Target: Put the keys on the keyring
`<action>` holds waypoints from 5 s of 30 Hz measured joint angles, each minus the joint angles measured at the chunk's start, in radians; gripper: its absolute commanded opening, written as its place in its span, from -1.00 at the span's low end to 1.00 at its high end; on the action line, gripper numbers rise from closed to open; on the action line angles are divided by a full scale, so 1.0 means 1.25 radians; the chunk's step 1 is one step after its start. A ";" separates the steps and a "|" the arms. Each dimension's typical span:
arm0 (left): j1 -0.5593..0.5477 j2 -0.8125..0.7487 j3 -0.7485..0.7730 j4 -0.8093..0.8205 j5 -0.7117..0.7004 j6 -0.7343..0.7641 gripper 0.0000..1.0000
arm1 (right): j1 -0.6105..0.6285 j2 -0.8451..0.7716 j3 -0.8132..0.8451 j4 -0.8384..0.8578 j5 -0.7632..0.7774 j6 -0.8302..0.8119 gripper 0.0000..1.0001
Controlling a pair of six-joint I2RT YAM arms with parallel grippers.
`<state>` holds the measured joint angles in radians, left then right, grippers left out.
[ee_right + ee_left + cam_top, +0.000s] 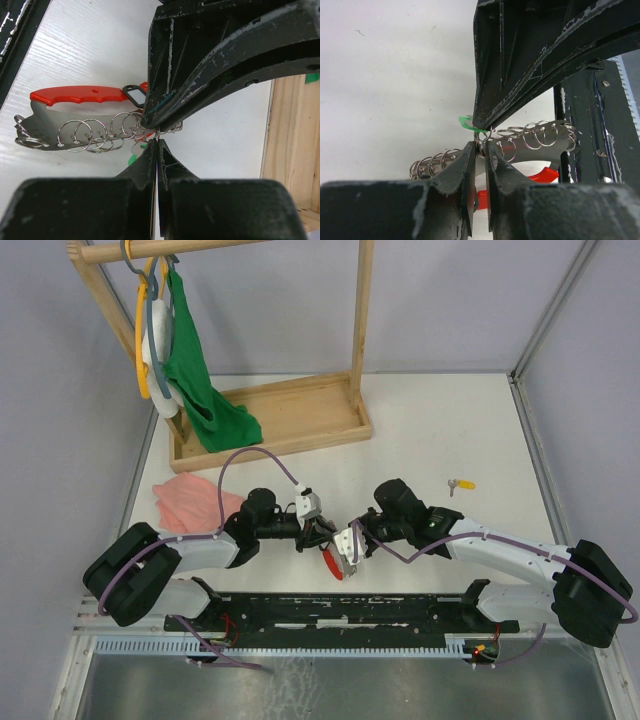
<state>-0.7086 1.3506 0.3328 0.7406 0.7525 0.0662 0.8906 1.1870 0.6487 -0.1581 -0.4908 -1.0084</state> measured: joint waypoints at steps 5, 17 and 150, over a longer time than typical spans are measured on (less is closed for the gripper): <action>0.000 0.023 0.013 0.002 0.016 0.000 -0.84 | 0.000 -0.002 0.000 -0.002 -0.001 0.000 -0.99; 0.000 0.048 0.023 0.018 0.049 0.000 -0.95 | 0.001 -0.025 -0.002 -0.034 0.011 0.002 -0.99; -0.016 0.020 -0.100 0.331 -0.036 -0.192 -0.95 | 0.060 -0.052 -0.186 0.286 0.137 0.111 -0.29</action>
<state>-0.7292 1.3758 0.2077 1.1542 0.7074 -0.1741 0.9657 1.1213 0.4160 0.1997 -0.3199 -0.8700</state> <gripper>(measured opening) 0.043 0.211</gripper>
